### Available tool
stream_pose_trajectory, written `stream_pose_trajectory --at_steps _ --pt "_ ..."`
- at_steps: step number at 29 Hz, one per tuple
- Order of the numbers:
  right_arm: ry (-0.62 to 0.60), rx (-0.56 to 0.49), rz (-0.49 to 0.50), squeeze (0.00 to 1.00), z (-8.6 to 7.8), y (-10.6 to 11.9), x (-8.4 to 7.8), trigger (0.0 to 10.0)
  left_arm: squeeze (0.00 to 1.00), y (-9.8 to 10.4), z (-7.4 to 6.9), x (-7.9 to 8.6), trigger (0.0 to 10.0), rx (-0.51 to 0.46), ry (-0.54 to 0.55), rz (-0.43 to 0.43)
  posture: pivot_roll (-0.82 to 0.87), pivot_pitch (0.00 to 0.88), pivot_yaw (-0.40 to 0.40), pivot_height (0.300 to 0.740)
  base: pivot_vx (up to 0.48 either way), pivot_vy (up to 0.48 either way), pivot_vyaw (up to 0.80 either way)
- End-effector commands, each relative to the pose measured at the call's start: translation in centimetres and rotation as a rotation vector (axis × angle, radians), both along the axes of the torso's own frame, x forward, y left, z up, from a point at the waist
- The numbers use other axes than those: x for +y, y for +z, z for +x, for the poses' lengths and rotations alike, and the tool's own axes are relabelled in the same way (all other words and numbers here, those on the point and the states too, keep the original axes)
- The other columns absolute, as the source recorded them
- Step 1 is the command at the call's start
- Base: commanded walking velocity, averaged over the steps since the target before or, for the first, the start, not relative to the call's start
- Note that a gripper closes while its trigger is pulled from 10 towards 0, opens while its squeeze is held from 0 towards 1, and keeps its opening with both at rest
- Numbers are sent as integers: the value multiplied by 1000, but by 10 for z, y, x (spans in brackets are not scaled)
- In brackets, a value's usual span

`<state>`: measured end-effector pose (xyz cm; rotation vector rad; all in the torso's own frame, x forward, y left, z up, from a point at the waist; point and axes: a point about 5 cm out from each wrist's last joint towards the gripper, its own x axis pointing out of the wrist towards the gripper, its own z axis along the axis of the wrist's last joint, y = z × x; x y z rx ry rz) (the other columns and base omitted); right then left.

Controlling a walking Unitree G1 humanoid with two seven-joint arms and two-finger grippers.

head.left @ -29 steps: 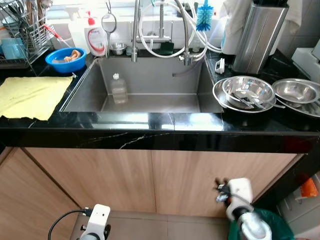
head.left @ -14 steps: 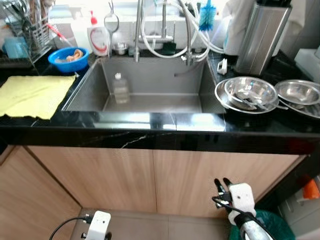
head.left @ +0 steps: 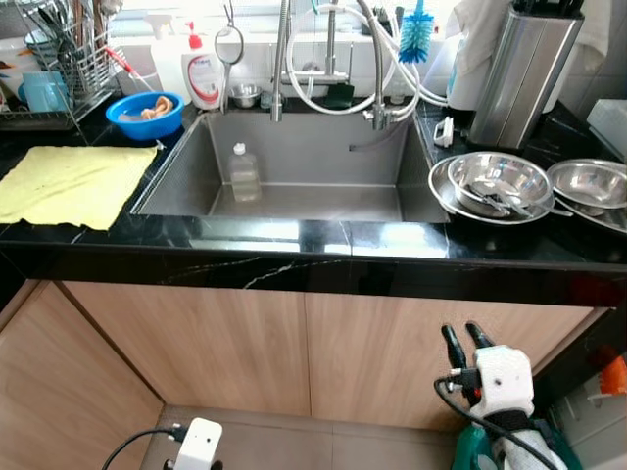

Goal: Kitchen organization

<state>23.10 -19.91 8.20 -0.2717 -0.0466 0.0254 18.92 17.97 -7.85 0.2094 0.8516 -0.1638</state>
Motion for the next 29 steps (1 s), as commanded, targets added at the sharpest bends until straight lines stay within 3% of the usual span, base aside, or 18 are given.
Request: stream_pose_trajectory --at_steps 1,7,14,15,16,25,29 --pt "-6 -63 -10 1000 9 16 4 10000 0 3 5 -1 10000 -21 -3 3 -102 0 39 740 0 0 0" --pt "-33 -122 48 1000 33 40 18 10000 0 8 13 -9 10000 -67 -5 -13 -82 0 29 740 0 0 0" --pt "-20 -136 52 1000 43 47 25 10000 0 12 17 -15 10000 -104 -13 -22 -82 0 29 740 0 0 0" --pt "-22 -142 47 827 45 50 24 10000 0 14 19 -17 10000 -117 -18 -25 -81 0 30 740 0 0 0" --pt "-36 -156 31 0 51 56 22 10000 0 17 21 -20 10000 -138 -27 -28 -80 0 31 740 0 0 0" --pt "-166 -180 44 0 65 72 7 10000 0 29 26 -25 10000 -178 -43 -34 -85 0 36 740 0 0 0" --pt "-184 -170 48 0 70 73 10 10000 0 52 28 -37 10000 -217 -71 -42 -78 0 39 740 0 0 0"
